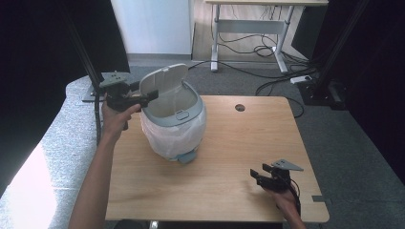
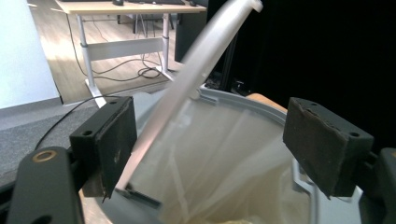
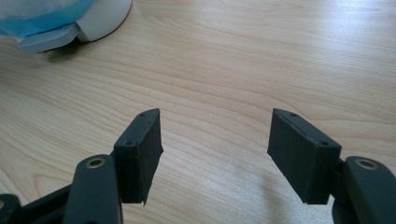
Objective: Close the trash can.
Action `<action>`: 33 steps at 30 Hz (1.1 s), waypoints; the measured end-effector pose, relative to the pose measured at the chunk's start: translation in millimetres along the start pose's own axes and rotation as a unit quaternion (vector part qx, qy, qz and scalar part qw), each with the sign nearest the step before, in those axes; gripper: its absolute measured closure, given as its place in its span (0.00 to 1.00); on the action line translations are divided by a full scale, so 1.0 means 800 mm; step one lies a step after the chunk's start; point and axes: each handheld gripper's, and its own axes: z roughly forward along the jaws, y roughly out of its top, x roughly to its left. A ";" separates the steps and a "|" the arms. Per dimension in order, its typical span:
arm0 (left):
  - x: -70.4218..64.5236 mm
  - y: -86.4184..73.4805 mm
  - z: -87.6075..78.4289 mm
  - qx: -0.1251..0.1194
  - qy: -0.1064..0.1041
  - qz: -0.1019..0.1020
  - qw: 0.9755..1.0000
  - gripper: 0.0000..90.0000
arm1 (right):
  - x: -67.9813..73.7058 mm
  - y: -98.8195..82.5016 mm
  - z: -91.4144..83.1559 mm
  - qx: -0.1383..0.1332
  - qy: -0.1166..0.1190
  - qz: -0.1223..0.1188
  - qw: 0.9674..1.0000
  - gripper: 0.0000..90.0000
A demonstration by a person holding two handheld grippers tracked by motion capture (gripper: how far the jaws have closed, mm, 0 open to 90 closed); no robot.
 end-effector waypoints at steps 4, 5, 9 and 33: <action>-0.013 -0.011 -0.003 0.004 -0.013 -0.001 1.000 0.19 | 0.000 0.000 -0.001 0.001 -0.001 0.002 1.000 0.38; -0.017 -0.013 -0.004 0.005 -0.019 -0.001 1.000 0.19 | 0.000 0.000 -0.001 0.001 -0.001 0.002 1.000 0.38; -0.035 -0.022 -0.006 0.009 -0.035 0.013 0.999 0.19 | 0.000 -0.001 -0.002 0.002 -0.002 0.004 1.000 0.38; -0.059 -0.028 0.045 0.066 0.079 0.015 0.995 0.23 | 0.003 -0.004 0.002 0.004 0.003 -0.001 1.000 0.38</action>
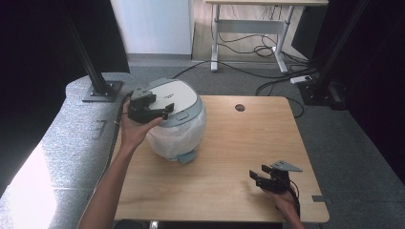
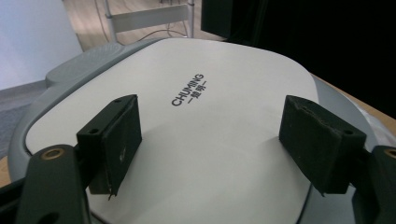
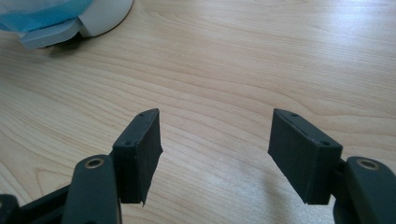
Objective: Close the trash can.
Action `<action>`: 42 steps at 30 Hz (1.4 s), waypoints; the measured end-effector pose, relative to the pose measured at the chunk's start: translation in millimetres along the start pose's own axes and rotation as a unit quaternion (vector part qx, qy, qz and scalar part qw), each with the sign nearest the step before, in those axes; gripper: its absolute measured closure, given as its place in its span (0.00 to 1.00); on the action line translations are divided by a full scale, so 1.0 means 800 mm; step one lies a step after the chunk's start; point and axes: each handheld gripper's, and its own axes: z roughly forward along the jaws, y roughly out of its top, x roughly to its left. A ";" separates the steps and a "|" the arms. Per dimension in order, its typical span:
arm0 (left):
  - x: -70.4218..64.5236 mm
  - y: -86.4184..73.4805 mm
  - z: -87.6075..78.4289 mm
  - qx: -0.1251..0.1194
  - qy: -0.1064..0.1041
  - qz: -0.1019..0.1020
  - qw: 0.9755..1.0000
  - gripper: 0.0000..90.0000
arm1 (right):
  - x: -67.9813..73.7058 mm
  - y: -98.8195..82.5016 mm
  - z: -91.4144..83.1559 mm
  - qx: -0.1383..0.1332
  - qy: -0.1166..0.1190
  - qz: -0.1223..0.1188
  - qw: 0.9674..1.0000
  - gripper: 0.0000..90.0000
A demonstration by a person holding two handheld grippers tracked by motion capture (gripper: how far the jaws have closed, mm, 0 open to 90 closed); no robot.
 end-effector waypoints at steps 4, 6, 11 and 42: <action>-0.010 0.009 0.002 0.018 0.026 0.016 0.999 0.24 | 0.001 0.000 0.001 0.003 -0.002 -0.004 1.000 0.38; -0.012 0.012 0.003 0.026 0.029 0.019 0.999 0.25 | 0.001 -0.001 0.002 0.004 -0.003 -0.003 1.000 0.38; -0.011 0.012 0.005 0.037 0.036 0.013 0.999 0.25 | 0.001 -0.001 0.002 0.006 -0.003 -0.003 1.000 0.37; 0.000 -0.068 -0.094 -0.061 -0.058 -0.018 0.996 0.22 | -0.014 0.001 -0.008 -0.006 -0.011 0.014 1.000 0.37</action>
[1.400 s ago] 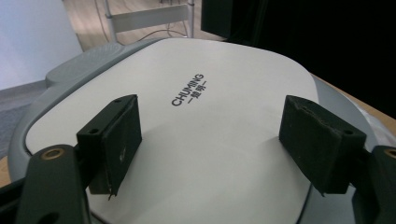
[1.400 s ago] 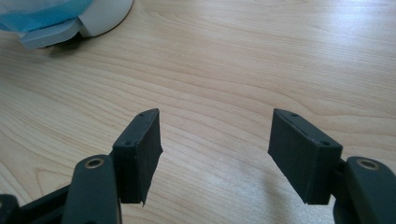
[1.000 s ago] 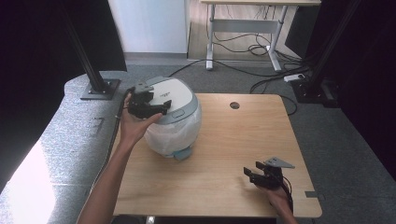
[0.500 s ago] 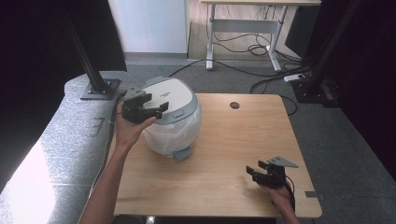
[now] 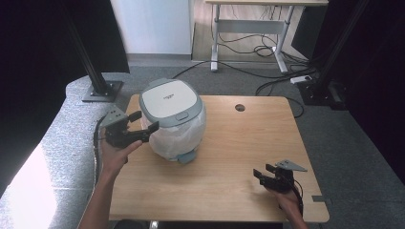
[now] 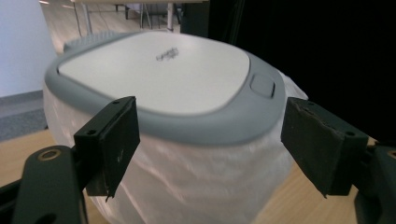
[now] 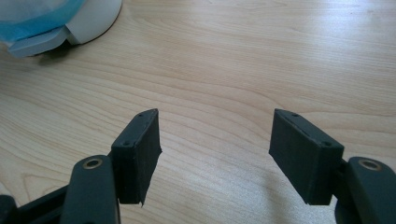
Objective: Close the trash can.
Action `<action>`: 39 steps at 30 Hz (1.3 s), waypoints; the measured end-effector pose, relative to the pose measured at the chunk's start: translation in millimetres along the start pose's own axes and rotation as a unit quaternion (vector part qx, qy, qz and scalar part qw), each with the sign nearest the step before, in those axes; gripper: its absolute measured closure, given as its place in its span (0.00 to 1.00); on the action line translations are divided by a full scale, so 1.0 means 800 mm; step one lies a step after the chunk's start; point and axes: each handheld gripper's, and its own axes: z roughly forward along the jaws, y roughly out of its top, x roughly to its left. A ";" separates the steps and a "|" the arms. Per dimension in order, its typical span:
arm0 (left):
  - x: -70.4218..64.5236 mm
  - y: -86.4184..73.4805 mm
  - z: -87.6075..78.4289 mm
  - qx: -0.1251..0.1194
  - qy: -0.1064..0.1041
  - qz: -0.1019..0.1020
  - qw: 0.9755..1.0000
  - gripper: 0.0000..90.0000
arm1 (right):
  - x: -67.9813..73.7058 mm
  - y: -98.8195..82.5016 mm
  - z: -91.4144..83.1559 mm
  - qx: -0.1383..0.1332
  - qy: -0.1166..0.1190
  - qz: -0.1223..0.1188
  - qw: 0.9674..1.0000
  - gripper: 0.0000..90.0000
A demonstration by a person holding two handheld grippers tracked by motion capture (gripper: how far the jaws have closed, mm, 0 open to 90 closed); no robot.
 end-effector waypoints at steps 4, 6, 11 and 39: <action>-0.003 -0.025 -0.007 0.007 0.000 -0.004 1.000 0.21 | -0.001 0.001 -0.002 -0.002 -0.001 0.001 1.000 0.37; -0.004 -0.039 -0.010 0.012 0.005 -0.002 1.000 0.21 | -0.002 0.001 -0.003 -0.003 -0.002 0.003 1.000 0.37; -0.008 -0.068 -0.010 0.034 0.019 0.006 0.999 0.21 | -0.003 0.000 -0.003 -0.002 -0.004 0.003 1.000 0.37; 0.020 -0.184 0.048 0.133 0.052 -0.022 0.990 0.20 | -0.003 -0.004 0.003 0.010 -0.011 -0.005 1.000 0.36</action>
